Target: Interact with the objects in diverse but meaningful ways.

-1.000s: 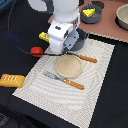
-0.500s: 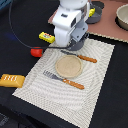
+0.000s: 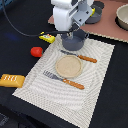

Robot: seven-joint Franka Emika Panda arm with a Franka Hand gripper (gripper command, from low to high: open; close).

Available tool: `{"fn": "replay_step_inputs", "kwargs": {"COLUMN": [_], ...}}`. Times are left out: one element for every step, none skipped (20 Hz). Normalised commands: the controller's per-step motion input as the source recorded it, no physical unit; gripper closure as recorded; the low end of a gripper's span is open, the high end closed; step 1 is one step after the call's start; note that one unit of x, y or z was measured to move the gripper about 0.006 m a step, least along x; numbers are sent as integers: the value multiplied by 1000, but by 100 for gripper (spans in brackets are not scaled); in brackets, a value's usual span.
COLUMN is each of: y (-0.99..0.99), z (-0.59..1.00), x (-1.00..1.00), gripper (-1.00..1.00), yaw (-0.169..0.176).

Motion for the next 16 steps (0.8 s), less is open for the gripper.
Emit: {"fn": "replay_step_inputs", "kwargs": {"y": [0, 0, 0, 0, 0, 0, 0, 0, 0, 0, 0, 0, 0, 0, 0, 0], "z": [0, 0, 0, 0, 0, 0, 0, 0, 0, 0, 0, 0, 0, 0, 0, 0], "x": [140, 43, 0, 0, 0, 0, 0, 0, 0, 0, 0, 0, 0, 0, 0, 0], "gripper": [-100, -100, -100, -100, -100, -100, -100, -100, -100, -100, -100, -100, -100, -100, -100, -100], "yaw": [0, 0, 0, 0, 0, 0, 0, 0, 0, 0, 0, 0, 0, 0, 0, 0]}}
